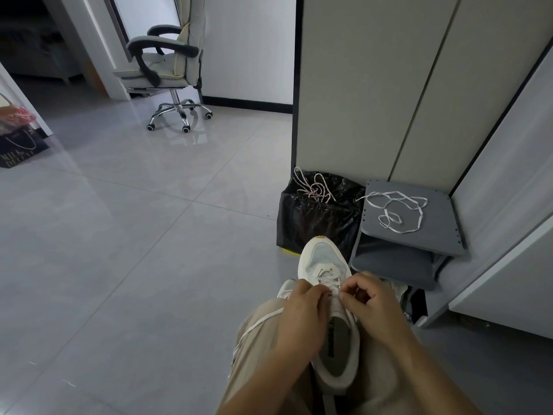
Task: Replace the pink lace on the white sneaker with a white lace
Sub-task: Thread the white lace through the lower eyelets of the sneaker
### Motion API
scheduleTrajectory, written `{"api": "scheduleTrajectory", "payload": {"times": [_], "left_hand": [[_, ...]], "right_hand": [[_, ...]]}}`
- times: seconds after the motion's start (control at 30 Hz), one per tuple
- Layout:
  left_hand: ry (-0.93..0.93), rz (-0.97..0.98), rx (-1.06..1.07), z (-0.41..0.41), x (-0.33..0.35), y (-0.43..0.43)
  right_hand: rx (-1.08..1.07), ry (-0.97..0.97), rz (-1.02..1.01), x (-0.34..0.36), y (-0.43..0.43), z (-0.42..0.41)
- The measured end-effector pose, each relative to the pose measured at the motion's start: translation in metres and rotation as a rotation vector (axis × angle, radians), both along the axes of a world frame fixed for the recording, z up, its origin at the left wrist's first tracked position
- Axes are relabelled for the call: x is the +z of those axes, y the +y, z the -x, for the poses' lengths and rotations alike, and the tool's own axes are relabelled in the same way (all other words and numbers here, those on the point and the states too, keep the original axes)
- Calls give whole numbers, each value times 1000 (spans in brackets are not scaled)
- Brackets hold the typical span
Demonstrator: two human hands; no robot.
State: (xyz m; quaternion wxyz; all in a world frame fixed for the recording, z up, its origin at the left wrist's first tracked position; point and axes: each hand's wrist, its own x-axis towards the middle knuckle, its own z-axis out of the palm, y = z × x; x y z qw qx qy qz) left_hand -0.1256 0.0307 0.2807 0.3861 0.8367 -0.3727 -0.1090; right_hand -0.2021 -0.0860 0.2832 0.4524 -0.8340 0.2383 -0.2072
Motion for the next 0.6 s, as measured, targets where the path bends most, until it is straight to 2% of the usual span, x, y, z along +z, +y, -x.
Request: {"api": "scheduleTrajectory", "payload": {"times": [0.1, 0.17, 0.23, 0.33, 0.5, 0.57, 0.6], "left_hand": [[-40, -36, -78, 0, 2, 10], [-63, -128, -147, -2, -1, 16], [-171, -149, -148, 1, -5, 18], [-211, -46, -58, 2, -11, 17], [-115, 15, -13, -4, -18, 23], [-74, 66, 58, -6, -22, 25], [-102, 112, 70, -6, -22, 26]], "right_hand": [[14, 3, -50, 4, -6, 1], [30, 34, -132, 9, -9, 2], [-23, 21, -200, 14, -12, 3], [-244, -102, -357, 16, -25, 4], [-627, -534, -1068, 18, -73, 34], [-777, -666, -1106, 11, -94, 56], [-869, -641, -1044, 6, -104, 67]]}}
